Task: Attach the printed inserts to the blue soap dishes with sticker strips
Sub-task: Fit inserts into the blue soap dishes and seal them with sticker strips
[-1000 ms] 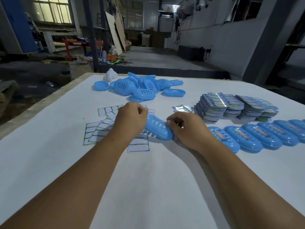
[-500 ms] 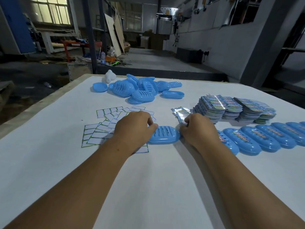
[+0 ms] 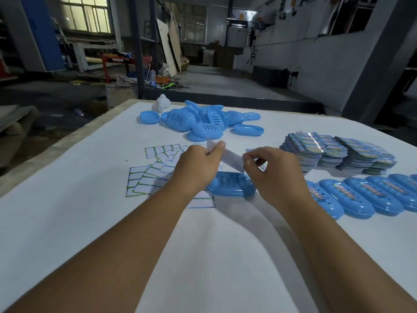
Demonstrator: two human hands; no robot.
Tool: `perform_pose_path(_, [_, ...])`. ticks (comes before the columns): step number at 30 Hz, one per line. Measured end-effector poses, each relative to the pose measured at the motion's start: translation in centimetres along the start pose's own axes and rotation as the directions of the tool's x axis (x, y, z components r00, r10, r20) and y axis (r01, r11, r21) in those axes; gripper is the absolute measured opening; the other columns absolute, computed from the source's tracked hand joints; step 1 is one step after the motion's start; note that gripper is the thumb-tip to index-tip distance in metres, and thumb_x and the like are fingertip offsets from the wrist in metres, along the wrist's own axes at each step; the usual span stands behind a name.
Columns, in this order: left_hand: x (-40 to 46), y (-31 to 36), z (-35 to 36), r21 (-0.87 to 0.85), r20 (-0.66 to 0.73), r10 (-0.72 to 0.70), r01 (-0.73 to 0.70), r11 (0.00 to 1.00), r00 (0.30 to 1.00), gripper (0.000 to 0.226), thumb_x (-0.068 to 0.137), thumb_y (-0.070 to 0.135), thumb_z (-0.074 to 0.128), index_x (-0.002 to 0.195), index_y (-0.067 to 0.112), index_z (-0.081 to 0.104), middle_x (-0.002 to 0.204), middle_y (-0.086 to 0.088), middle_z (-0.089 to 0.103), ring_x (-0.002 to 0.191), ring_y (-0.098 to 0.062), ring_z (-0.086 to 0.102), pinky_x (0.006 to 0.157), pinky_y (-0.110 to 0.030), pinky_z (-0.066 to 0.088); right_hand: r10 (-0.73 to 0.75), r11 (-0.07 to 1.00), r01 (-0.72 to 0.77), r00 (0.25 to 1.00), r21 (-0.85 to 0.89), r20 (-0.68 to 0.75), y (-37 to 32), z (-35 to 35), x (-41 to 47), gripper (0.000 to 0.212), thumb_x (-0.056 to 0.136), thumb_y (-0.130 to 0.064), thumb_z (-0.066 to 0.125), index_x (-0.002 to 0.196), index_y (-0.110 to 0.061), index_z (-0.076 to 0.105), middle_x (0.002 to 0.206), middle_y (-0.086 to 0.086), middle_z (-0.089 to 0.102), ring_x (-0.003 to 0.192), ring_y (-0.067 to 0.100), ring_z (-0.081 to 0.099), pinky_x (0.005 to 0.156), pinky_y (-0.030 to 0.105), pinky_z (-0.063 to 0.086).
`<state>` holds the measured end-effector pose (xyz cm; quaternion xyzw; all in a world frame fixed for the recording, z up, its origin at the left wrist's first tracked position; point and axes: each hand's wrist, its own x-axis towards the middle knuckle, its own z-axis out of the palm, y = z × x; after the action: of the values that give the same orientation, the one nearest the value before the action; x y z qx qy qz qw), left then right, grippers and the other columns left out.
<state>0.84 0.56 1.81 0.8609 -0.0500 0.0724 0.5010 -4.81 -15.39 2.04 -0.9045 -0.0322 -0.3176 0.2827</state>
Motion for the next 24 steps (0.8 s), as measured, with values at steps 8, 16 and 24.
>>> perform_pose_path(8, [0.5, 0.0, -1.0, -0.124, -0.017, -0.023, 0.020, 0.992, 1.000, 0.028, 0.091, 0.026, 0.060, 0.069, 0.010, 0.069, 0.051, 0.011, 0.060, 0.054, -0.008, 0.051, 0.055, -0.025, 0.039, -0.102, 0.977, 0.078, 0.988, 0.196, 0.115, -0.3, 1.4, -0.4, 0.011, 0.089, -0.027, 0.071, 0.080, -0.029, 0.078, 0.077, -0.019, 0.070, 0.078, 0.003, 0.062, 0.063, 0.013, 0.037])
perform_pose_path(16, [-0.8, 0.4, -0.2, -0.150, 0.189, 0.134, -0.106, 0.983, 0.973, 0.020, 0.091, 0.031, 0.067, 0.078, 0.017, 0.073, 0.080, -0.002, 0.075, 0.083, -0.019, 0.072, 0.080, -0.051, 0.059, 0.288, 0.776, -0.268, 0.956, 0.571, 0.057, 0.1, 0.6, 0.8, 0.015, 0.093, -0.017, 0.072, 0.104, -0.024, 0.065, 0.080, -0.009, 0.076, 0.073, 0.003, 0.072, 0.054, 0.015, 0.052])
perform_pose_path(24, [0.0, 0.2, -0.5, -0.276, 0.103, 0.106, -0.074, 0.958, 0.989, 0.006, 0.092, 0.029, 0.070, 0.094, 0.024, 0.069, 0.087, 0.001, 0.076, 0.076, -0.013, 0.075, 0.070, -0.034, 0.063, 0.243, 0.745, -0.339, 0.940, 0.574, 0.240, -0.1, 0.8, 0.4, 0.039, 0.088, -0.010, 0.069, 0.120, -0.032, 0.062, 0.069, -0.002, 0.072, 0.059, 0.005, 0.062, 0.057, 0.018, 0.048])
